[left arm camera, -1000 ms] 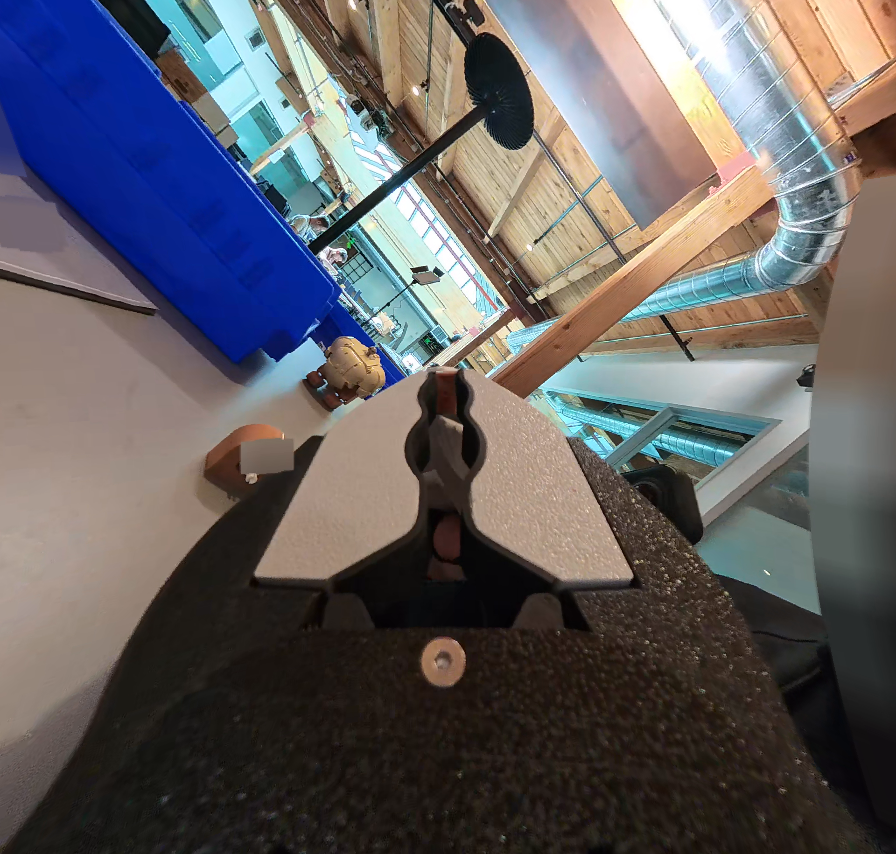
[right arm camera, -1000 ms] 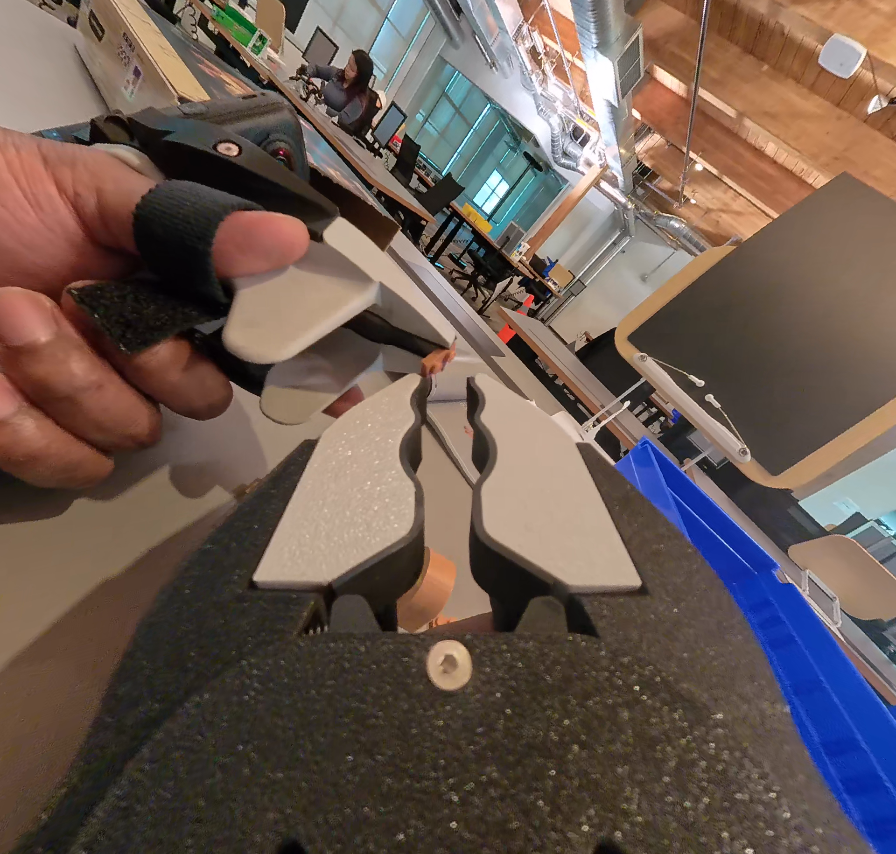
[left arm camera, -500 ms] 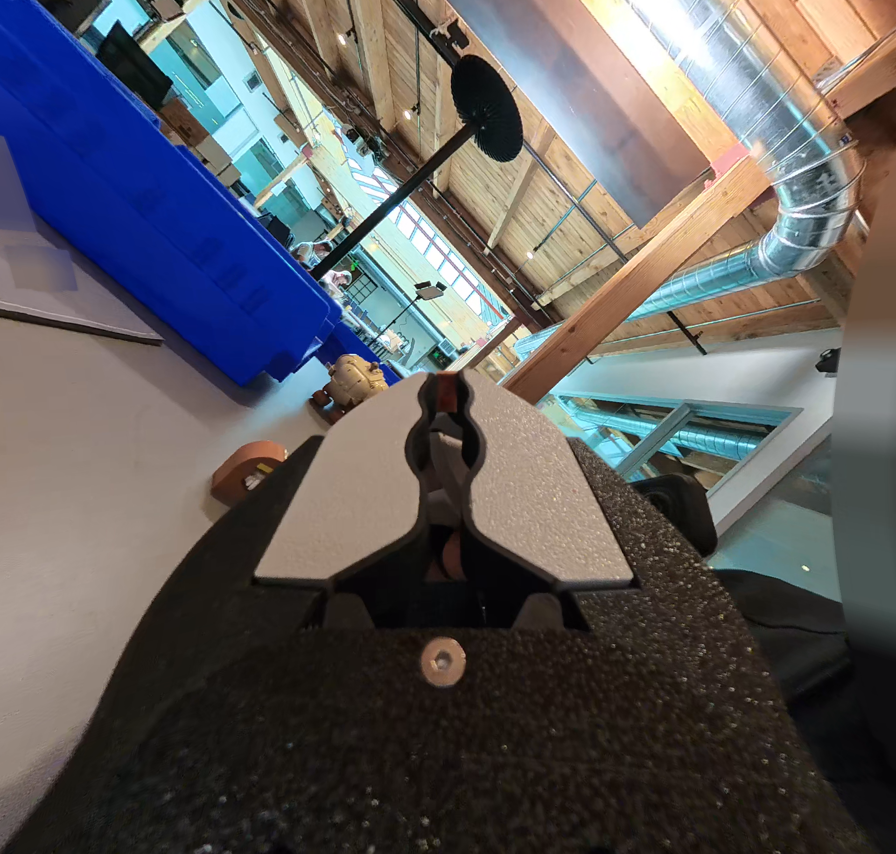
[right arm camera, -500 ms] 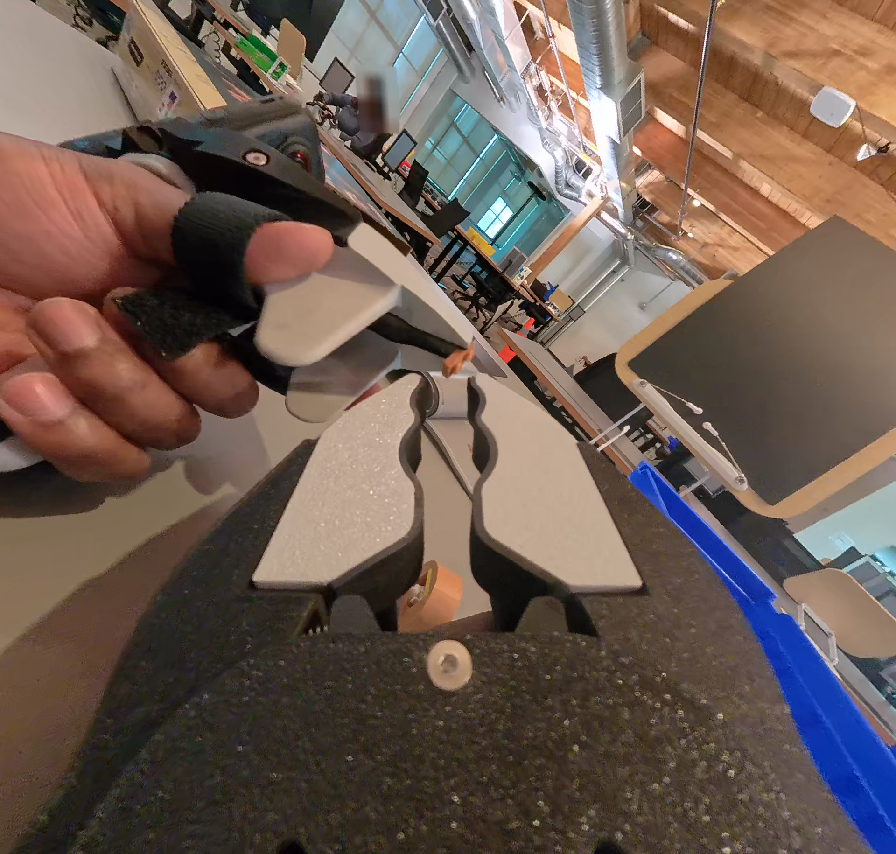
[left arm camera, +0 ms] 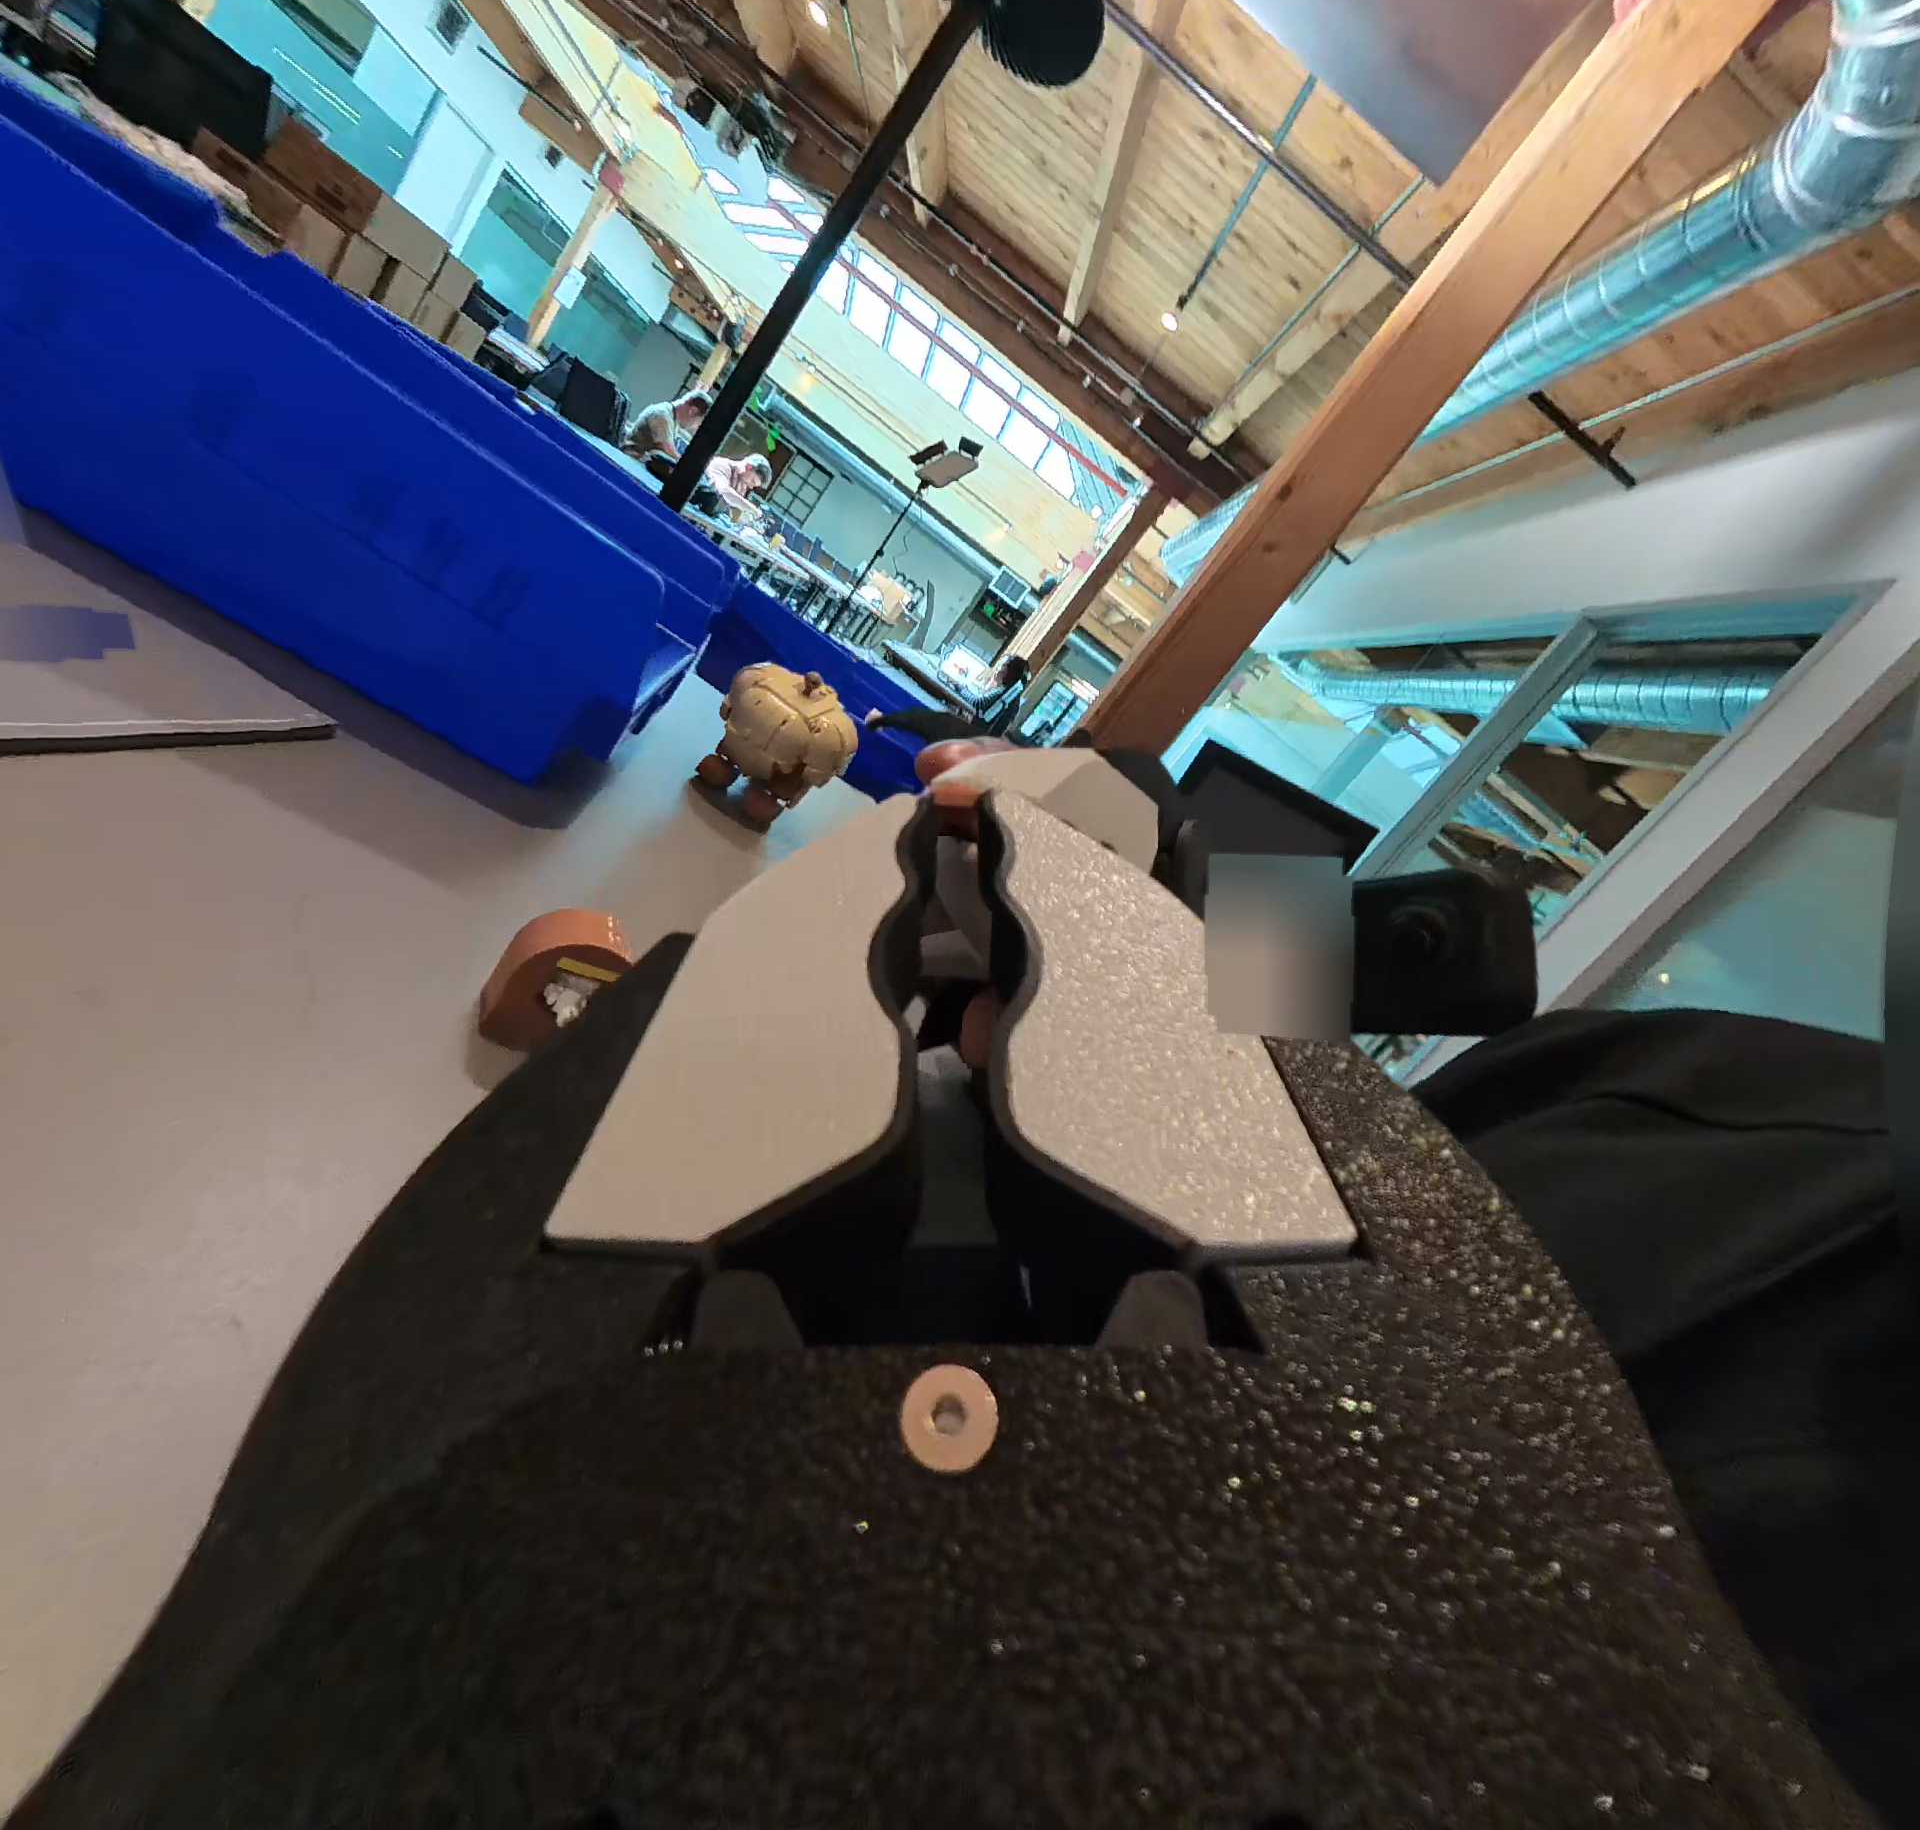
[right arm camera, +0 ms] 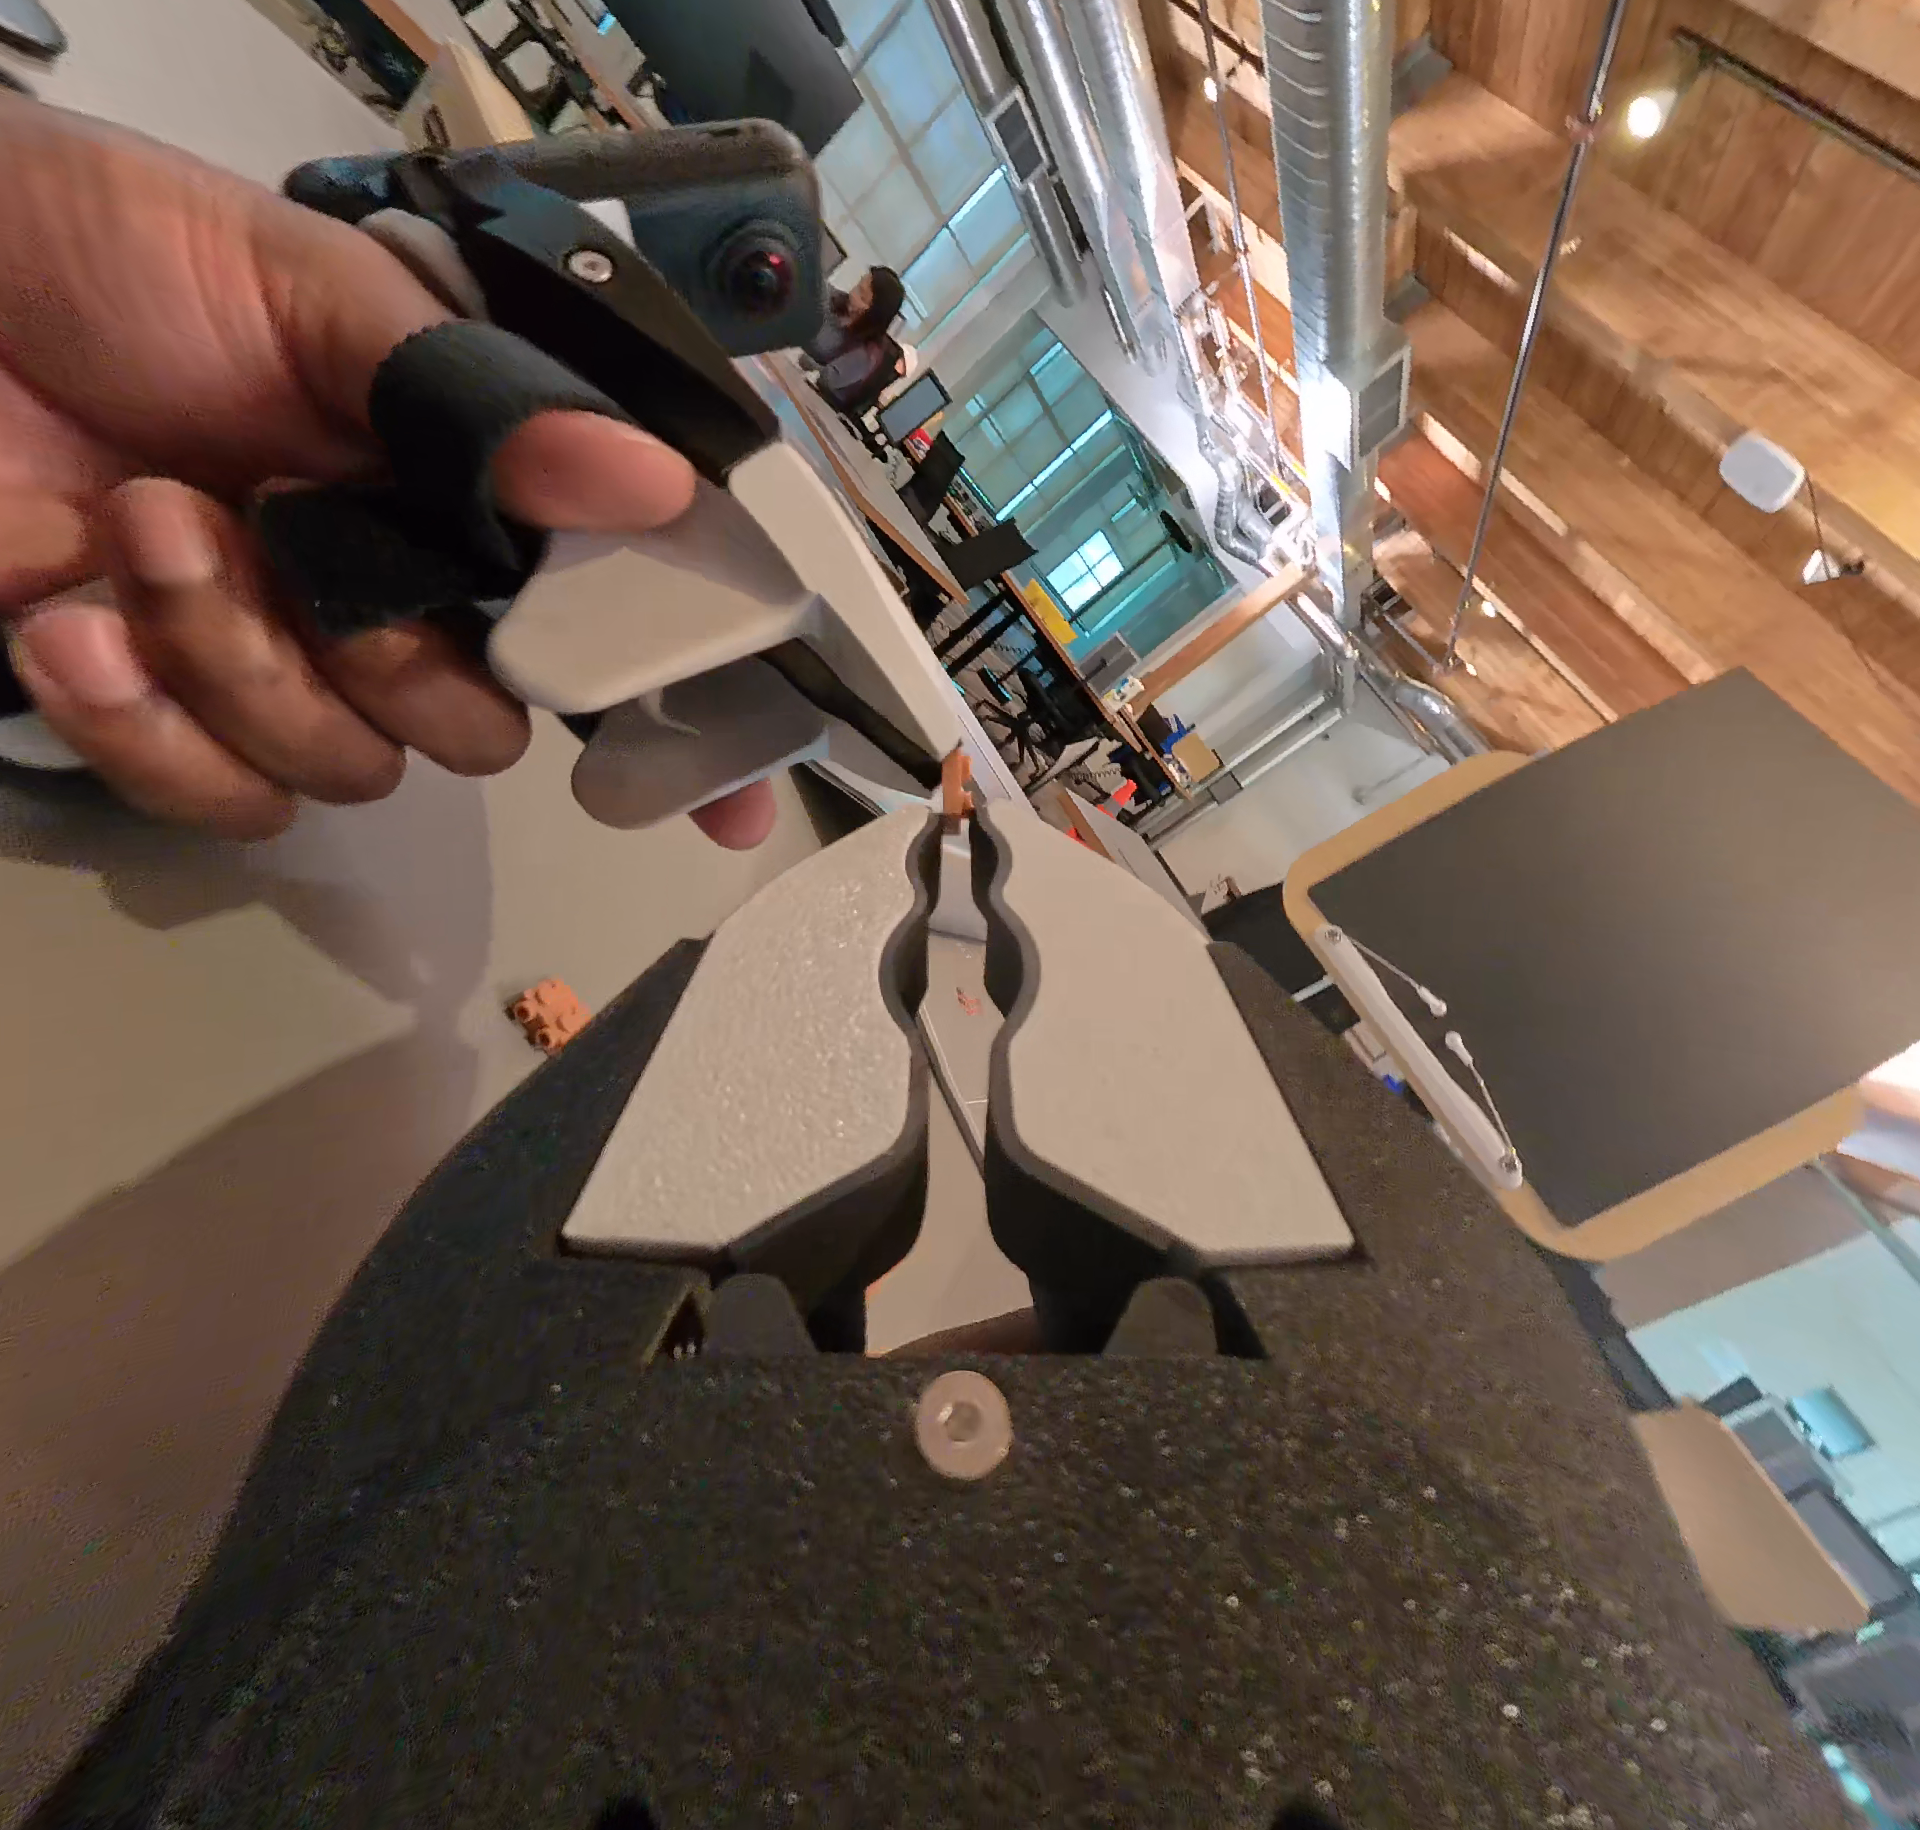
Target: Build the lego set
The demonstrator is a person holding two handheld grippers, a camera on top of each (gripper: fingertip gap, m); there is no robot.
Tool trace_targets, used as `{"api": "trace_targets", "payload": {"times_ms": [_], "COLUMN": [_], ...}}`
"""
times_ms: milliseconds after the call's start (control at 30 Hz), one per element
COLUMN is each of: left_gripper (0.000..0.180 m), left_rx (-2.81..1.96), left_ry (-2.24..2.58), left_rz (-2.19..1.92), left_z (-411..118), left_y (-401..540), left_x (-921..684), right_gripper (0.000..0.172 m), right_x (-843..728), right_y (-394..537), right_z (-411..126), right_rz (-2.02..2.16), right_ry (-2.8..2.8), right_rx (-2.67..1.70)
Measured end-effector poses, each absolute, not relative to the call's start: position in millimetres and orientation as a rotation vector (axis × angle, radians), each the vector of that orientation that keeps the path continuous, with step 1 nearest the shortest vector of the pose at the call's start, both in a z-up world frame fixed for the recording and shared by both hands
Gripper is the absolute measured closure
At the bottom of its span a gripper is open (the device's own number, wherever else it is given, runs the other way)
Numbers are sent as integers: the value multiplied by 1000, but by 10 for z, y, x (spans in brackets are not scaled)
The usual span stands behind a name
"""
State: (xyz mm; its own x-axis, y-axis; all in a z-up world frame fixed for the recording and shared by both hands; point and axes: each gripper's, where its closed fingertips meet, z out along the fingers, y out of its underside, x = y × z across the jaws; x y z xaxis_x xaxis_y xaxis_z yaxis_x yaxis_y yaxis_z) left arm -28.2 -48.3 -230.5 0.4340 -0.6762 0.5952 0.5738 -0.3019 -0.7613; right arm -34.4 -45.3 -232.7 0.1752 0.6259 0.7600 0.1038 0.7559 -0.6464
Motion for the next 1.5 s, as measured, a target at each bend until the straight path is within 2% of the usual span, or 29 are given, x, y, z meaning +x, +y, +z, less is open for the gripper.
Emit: {"api": "trace_targets", "payload": {"times_ms": [100, 400, 467, 600, 700, 1033, 1233, 1500], "left_gripper": [173, 156, 157, 171, 173, 173, 173, 173], "left_rx": [-1447, -1554, -1583, -1589, -1594, -1280, -1199, -1217], "left_ry": [183, 453, 500, 537, 553, 154, -26, -36], "left_rz": [-1214, -1072, -1067, -1070, -1054, -890, -1033, -1001], "left_z": [-2322, -2422, -2470, -2492, -2508, -2135, -2101, -2123], "left_y": [-547, -743, -775, -807, -816, -640, -614, -583], "left_x": [-249, -217, -175, -140, -133, -375, -339, -221], "right_gripper": [167, 168, 168, 167, 167, 155, 154, 150], "right_x": [-307, -213, -212, -215, -217, -347, -335, -331], "right_y": [-518, -715, -750, -789, -786, -577, -576, -577], "right_z": [-2334, -2412, -2438, -2499, -2512, -2332, -2174, -2162], "right_rz": [405, 462, 463, 457, 462, 504, 498, 519], "right_ry": [-1413, -1549, -1571, -1609, -1615, -1314, -1161, -1144], "right_rx": [-583, -417, -390, -358, -359, -740, -778, -792]}}
